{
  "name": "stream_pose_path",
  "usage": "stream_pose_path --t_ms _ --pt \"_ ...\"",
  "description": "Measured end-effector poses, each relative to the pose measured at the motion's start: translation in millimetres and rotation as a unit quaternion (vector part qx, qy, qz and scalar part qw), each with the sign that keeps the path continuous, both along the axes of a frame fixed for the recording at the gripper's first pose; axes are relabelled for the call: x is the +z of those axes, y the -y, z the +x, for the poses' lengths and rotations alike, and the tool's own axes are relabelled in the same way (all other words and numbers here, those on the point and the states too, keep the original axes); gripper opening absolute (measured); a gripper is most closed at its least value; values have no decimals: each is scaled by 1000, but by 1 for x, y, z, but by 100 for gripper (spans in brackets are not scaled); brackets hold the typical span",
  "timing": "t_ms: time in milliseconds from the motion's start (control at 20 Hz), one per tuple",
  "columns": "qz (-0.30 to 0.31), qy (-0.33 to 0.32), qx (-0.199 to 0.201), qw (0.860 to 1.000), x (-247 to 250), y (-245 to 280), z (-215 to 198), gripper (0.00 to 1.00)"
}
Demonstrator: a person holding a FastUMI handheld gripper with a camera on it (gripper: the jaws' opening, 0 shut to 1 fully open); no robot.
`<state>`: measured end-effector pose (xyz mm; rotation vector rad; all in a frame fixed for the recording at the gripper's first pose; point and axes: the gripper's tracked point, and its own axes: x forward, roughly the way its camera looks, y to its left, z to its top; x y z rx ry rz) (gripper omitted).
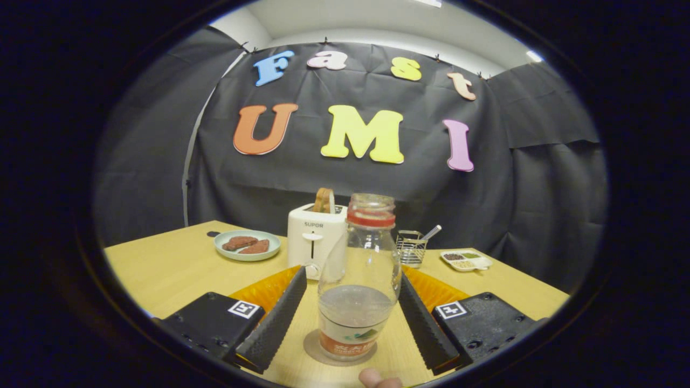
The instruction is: Take the bottle from table, then pour the juice into the cup, finally place the bottle on the coaster
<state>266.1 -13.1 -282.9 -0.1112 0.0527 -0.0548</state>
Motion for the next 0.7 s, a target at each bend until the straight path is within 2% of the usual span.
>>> stream_pose_path --t_ms 400,700 --pt "12 31 -2 999 59 5 -45 100" --pt "21 50 -17 998 96 23 -90 100"
